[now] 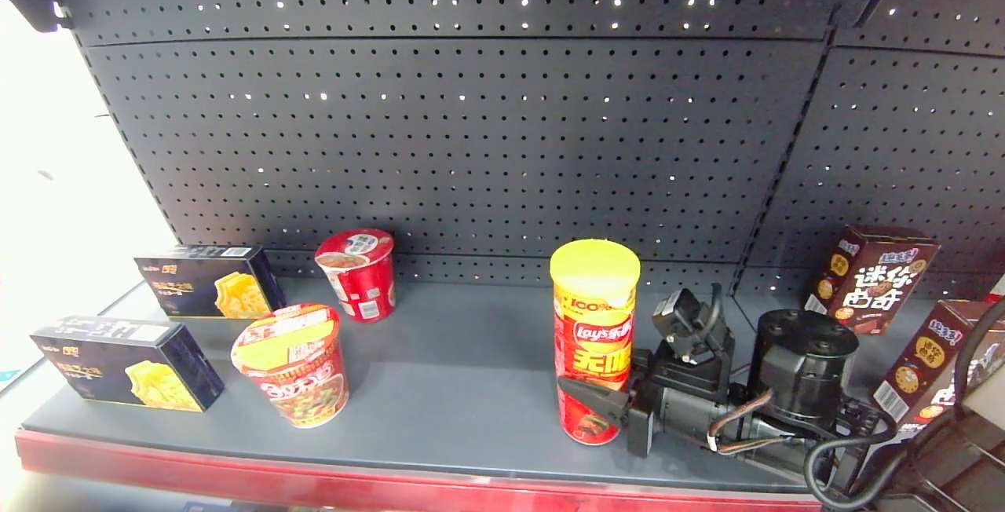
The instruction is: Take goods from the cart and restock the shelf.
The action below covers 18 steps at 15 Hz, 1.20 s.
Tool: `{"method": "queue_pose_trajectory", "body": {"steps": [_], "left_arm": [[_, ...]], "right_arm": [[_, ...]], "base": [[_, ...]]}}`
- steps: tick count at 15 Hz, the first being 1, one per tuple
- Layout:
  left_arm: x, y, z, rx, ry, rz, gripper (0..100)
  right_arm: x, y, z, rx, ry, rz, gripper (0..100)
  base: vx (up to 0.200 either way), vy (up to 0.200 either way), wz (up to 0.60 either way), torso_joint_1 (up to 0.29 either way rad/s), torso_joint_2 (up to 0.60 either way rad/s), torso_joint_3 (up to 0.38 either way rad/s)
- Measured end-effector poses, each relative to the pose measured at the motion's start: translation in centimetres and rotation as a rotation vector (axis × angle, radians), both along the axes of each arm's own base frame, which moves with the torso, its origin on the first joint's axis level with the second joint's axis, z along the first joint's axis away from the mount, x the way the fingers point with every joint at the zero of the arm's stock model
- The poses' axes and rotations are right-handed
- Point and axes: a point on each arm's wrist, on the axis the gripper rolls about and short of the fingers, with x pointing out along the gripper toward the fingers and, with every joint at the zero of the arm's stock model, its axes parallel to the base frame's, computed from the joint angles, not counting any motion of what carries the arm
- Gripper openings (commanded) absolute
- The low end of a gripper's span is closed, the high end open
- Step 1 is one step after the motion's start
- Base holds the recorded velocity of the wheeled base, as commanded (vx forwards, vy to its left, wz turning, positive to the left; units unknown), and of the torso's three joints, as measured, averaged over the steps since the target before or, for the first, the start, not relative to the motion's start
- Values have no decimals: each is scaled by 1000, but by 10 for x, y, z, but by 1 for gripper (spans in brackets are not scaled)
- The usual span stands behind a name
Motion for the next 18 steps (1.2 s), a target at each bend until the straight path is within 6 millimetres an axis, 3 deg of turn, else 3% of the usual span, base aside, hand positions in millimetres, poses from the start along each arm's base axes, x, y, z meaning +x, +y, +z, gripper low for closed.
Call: {"method": "queue_pose_trajectory", "body": {"steps": [8,9,18], "left_arm": [[-1,0,-2,-4,-2,0,0],[-1,0,-2,-4,-2,0,0],[-1,0,-2,-4,-3,1,0]], "right_arm": [[-3,-11,-3,2,-9,-16,0],[-3,-13,-3,5,-15,-20,100],[-18,-28,-8,-18,9,-36,100]], "base": [[0,0,0,0,0,0],[0,0,0,0,0,0],[0,0,0,0,0,0]]}}
